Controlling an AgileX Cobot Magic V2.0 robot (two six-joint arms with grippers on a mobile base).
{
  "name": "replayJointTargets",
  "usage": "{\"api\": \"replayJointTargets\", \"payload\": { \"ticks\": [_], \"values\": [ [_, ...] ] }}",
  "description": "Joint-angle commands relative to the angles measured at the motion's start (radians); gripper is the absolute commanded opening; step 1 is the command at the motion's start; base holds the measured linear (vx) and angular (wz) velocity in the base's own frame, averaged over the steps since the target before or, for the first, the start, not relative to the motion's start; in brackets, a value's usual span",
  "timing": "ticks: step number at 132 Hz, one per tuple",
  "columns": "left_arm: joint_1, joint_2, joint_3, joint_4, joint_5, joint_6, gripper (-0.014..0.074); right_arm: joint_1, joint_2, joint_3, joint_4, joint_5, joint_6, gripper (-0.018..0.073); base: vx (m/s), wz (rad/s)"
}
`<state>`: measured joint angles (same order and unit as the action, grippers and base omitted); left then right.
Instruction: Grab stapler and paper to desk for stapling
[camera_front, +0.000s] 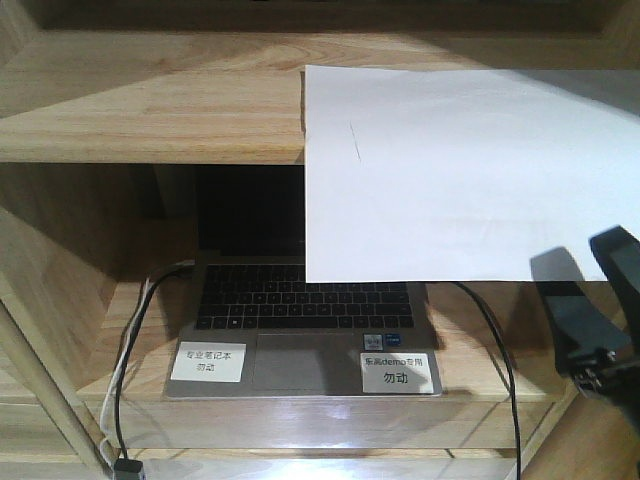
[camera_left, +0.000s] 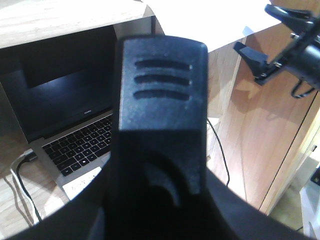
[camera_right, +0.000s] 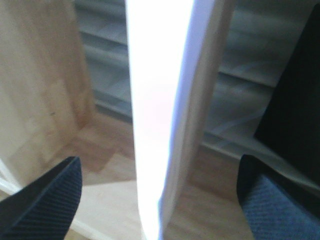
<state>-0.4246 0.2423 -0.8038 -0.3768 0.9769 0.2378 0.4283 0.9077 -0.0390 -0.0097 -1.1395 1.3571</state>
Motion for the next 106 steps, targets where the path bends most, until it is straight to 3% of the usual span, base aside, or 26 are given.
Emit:
{"api": "replayJointTargets", "payload": {
  "ticks": [1,45,106],
  "values": [
    [-0.004,0.015,-0.027,-0.034,-0.108,0.0,-0.0006,-0.001,0.031,-0.059,-0.003,-0.12,-0.034,0.0594,0.0,0.0],
    [-0.004,0.015,-0.027,-0.034,-0.108,0.0,-0.0006,-0.001,0.162,-0.161,0.002,-0.206,-0.059,0.0594,0.0,0.0],
    [-0.004,0.015,-0.027,-0.034,-0.108,0.0,-0.0006,-0.001,0.18,-0.208,0.06,-0.205,-0.062,0.0594,0.0,0.0]
  ]
}}
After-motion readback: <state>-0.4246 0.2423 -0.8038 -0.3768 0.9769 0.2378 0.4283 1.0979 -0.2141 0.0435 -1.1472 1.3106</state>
